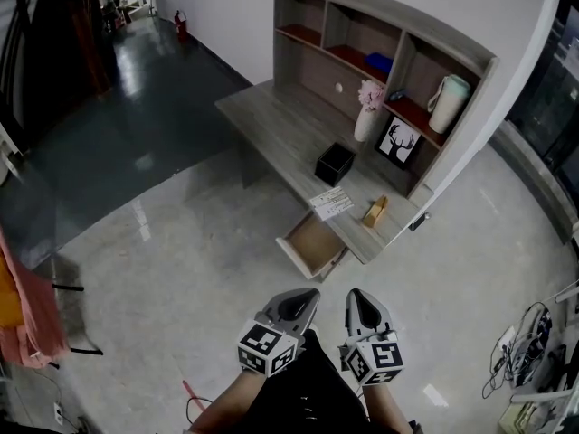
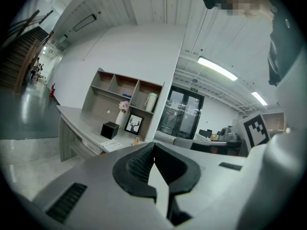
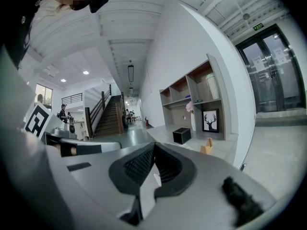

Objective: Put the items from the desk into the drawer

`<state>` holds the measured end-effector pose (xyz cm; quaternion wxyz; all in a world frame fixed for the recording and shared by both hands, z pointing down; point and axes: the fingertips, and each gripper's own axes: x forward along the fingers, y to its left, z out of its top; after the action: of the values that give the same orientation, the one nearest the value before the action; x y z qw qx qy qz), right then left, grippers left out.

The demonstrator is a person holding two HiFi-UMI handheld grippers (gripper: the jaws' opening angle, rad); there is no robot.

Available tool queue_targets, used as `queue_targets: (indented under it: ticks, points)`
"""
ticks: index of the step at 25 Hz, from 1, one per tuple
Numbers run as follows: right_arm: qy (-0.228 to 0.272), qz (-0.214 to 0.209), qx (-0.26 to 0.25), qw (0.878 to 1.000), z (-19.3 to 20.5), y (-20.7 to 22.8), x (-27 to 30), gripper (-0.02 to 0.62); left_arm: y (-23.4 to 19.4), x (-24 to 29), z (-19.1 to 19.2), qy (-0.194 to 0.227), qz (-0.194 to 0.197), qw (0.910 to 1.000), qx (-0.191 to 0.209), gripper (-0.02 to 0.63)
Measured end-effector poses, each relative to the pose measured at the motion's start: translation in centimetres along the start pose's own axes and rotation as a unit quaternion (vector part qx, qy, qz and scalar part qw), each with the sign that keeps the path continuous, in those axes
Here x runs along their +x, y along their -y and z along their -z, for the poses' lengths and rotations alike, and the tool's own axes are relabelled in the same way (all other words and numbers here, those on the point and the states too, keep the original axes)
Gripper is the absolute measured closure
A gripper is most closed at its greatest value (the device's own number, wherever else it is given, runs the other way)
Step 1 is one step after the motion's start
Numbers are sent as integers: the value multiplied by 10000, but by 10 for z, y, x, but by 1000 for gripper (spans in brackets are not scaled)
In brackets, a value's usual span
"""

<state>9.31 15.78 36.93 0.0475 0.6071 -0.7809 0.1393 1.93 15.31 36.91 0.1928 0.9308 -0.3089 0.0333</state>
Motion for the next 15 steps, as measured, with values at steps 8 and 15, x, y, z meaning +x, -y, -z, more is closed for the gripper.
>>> queue_targets:
  ticks: [8, 15]
  points:
    - [-70, -99, 5, 9999, -9, 28, 41, 586, -26, 42, -14, -38, -85, 10000, -16, 595]
    - [-142, -110, 54, 9998, -14, 56, 71, 586, -42, 82, -23, -114, -69, 9999, -31, 595]
